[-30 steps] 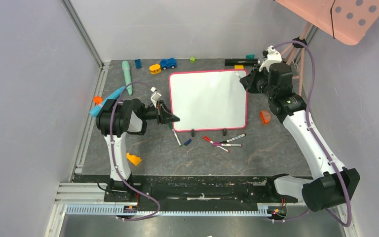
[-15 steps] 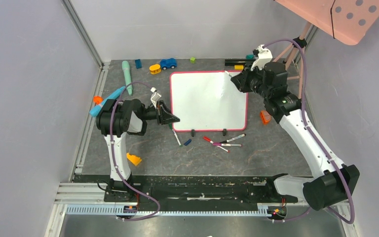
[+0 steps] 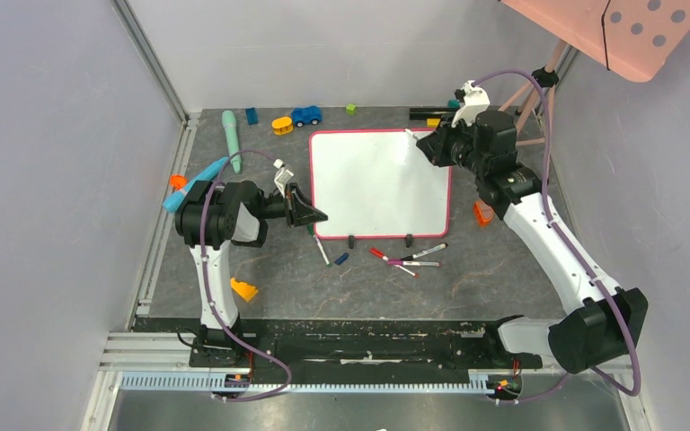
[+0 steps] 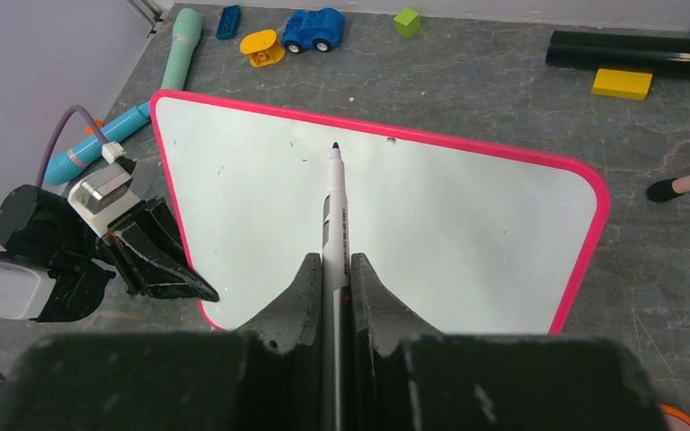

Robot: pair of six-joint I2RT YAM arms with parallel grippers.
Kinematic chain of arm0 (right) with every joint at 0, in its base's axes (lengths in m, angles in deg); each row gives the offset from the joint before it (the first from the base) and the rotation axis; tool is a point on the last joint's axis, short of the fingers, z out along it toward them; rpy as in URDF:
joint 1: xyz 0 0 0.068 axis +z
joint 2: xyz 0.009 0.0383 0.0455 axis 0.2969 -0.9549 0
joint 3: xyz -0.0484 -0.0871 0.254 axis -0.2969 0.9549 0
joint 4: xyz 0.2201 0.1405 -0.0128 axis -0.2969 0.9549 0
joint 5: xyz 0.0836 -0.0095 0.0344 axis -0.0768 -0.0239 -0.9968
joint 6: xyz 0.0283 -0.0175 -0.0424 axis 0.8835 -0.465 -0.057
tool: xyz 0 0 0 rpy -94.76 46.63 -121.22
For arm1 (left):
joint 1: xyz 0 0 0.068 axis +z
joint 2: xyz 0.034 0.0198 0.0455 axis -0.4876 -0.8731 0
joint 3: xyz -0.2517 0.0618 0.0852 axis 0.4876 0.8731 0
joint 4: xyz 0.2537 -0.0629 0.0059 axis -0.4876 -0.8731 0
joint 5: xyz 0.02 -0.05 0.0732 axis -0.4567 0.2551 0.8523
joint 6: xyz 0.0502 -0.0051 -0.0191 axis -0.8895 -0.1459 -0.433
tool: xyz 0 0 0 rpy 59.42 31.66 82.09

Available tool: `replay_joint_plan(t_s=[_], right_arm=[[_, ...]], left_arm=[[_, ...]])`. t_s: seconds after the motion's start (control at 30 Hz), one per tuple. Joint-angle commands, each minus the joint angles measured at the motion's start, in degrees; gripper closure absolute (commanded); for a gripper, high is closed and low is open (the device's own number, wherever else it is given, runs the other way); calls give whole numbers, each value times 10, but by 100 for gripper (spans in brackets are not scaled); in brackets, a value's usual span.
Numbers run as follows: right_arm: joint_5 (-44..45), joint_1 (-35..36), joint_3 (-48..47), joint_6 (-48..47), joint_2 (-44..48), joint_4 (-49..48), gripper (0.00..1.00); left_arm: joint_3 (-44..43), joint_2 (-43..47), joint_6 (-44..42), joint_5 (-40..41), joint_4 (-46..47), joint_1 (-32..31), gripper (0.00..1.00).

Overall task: Write a sentence on the whiteboard
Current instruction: Hold the whiteboard on the whiteboard stand.

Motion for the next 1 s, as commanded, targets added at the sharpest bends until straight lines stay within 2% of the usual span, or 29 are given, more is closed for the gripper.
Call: replay_joint_plan(t_s=[0.0,0.27,0.43,0.8,0.97], right_arm=[[-5,1,-27,1,3,-32,100],[-3,1,-19,0,10,-31,100],[-2,1,-23,-1,11,-31,100],[-4,1,-25,-9,18,-31,100],[-12,1,-25,-13,24,-32,100]], left_arm=[[3,20,-8,28,43,-2,75],[21,28,-21,56,43,-1,74],[20,27,-25,54,43,-2,85],[32,33,-37,62,43,-5,86],[34,28,-33,88,43,-5,97]])
